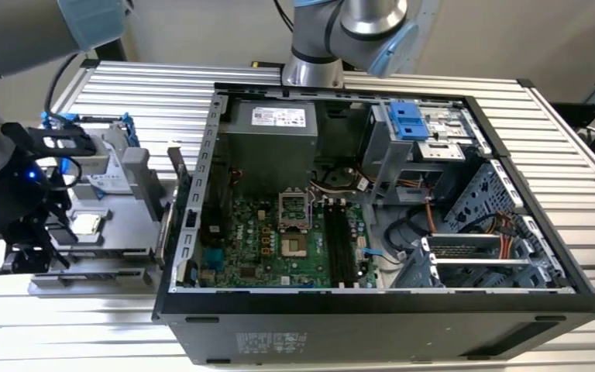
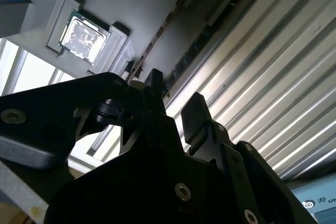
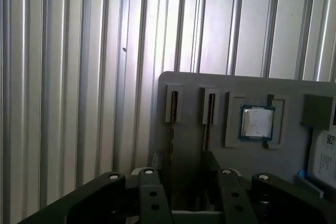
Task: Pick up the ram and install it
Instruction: 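Pick up the ram and move it above insertion slot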
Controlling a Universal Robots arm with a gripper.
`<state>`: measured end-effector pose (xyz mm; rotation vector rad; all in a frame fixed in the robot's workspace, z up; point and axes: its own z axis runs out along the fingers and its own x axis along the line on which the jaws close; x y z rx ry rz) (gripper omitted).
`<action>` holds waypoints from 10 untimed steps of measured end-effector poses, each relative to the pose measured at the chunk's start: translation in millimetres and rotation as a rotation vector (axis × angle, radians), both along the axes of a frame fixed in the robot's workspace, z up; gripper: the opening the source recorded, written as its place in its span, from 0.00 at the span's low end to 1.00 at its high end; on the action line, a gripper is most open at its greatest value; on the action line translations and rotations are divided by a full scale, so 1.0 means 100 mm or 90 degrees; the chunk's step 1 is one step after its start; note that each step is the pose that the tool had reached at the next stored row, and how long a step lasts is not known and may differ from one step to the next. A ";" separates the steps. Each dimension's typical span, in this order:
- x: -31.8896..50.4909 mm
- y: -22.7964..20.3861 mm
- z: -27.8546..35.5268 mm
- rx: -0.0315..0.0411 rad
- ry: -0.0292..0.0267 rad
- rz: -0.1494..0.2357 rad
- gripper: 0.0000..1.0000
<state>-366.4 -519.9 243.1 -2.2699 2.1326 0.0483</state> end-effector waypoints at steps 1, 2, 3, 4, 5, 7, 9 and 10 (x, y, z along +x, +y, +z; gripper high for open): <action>0.000 -0.001 -0.016 0.0000 0.0000 0.000 1.00; 0.001 -0.003 -0.031 0.0000 0.0000 0.000 1.00; 0.001 -0.004 -0.045 0.0000 -0.0001 0.000 1.00; 0.001 -0.007 -0.059 0.0000 0.0000 0.000 1.00; 0.001 -0.010 -0.073 0.0000 0.0000 0.000 1.00; 0.001 -0.017 -0.099 0.0000 0.0000 0.000 1.00; 0.000 -0.024 -0.124 0.0000 0.0001 0.000 1.00; 0.000 -0.027 -0.136 0.0000 0.0000 0.000 1.00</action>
